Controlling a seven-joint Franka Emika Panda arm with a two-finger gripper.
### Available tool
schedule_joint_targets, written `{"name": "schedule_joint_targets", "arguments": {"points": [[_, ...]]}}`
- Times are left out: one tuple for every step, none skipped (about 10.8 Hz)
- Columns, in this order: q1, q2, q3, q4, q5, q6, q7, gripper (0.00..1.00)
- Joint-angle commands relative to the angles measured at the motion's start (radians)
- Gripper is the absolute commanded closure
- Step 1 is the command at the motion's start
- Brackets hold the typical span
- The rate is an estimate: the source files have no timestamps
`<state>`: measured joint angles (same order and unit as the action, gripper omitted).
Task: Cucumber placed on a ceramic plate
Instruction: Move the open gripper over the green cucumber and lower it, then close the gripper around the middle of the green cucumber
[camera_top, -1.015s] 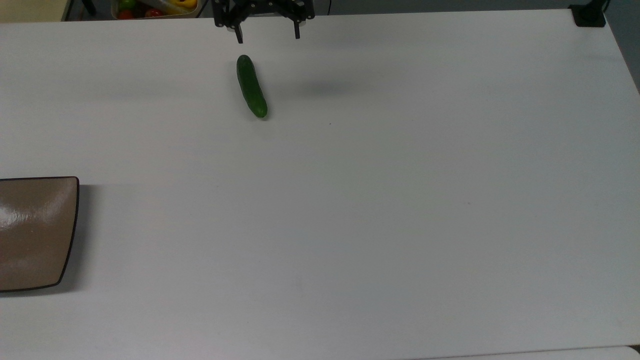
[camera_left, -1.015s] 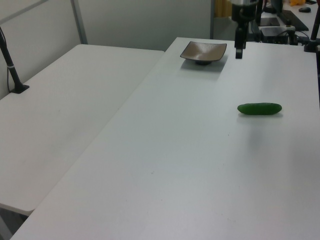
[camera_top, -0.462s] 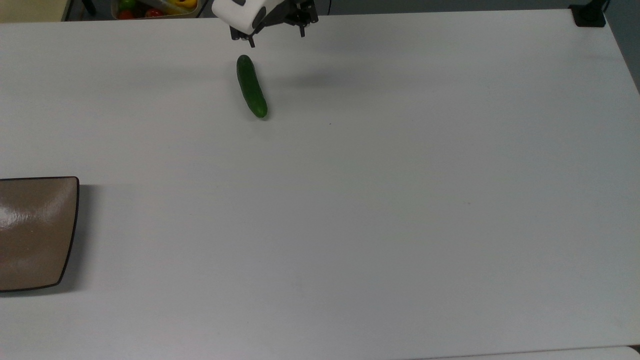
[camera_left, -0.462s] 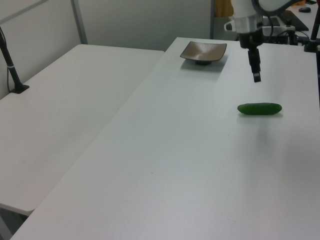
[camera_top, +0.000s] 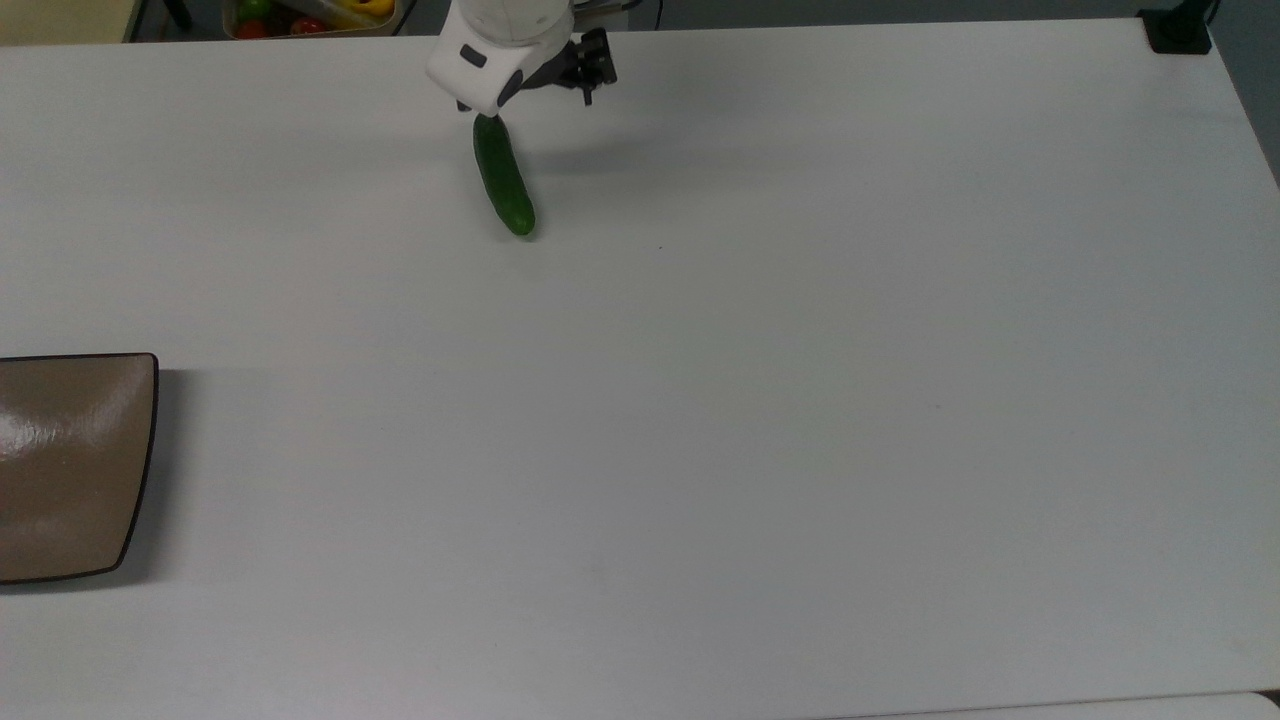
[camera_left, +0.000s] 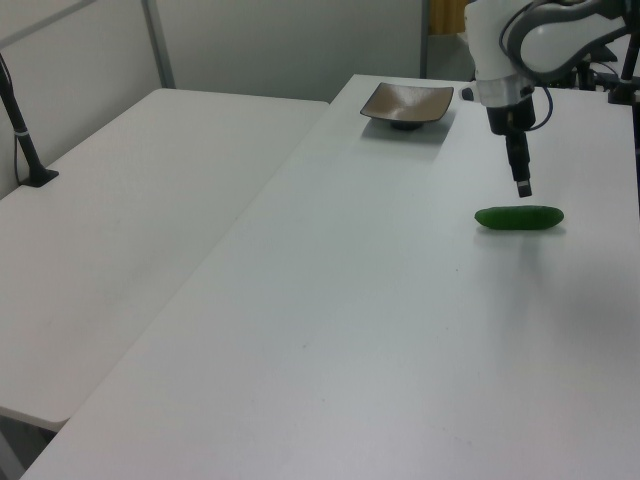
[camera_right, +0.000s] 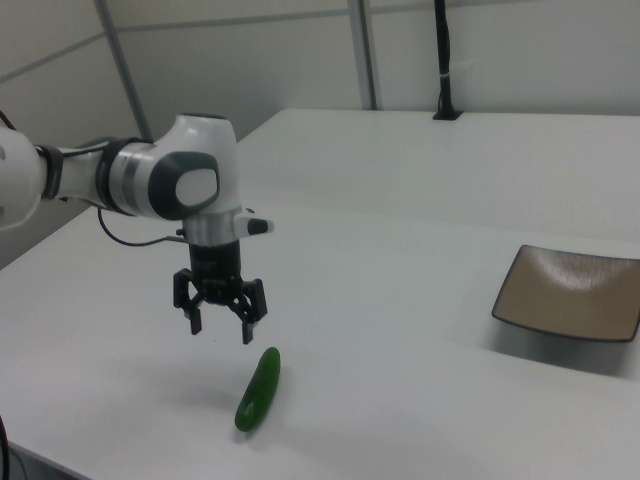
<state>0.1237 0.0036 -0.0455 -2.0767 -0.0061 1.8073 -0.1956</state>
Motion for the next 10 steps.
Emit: {"name": "schedule_joint_targets", "arguments": {"points": [[-0.019, -0.024, 0.003, -0.135, -0.067, 0.192, -0.022, 0.0], [-0.025, -0.025, 0.001, -0.175, -0.072, 0.26, -0.022, 0.0], [-0.035, -0.025, 0.001, -0.203, -0.08, 0.314, -0.022, 0.0], [-0.042, -0.025, 0.001, -0.227, -0.081, 0.36, -0.024, 0.0], [-0.047, -0.025, -0.001, -0.264, -0.087, 0.433, -0.024, 0.0], [-0.056, -0.025, -0.001, -0.302, -0.091, 0.502, -0.024, 0.0], [-0.061, -0.025, -0.001, -0.328, -0.107, 0.538, -0.024, 0.0], [-0.065, -0.025, -0.001, -0.338, -0.118, 0.546, -0.024, 0.0], [-0.065, -0.025, -0.001, -0.339, -0.121, 0.546, -0.024, 0.0], [-0.071, -0.025, -0.002, -0.339, -0.121, 0.54, -0.03, 0.0]]}}
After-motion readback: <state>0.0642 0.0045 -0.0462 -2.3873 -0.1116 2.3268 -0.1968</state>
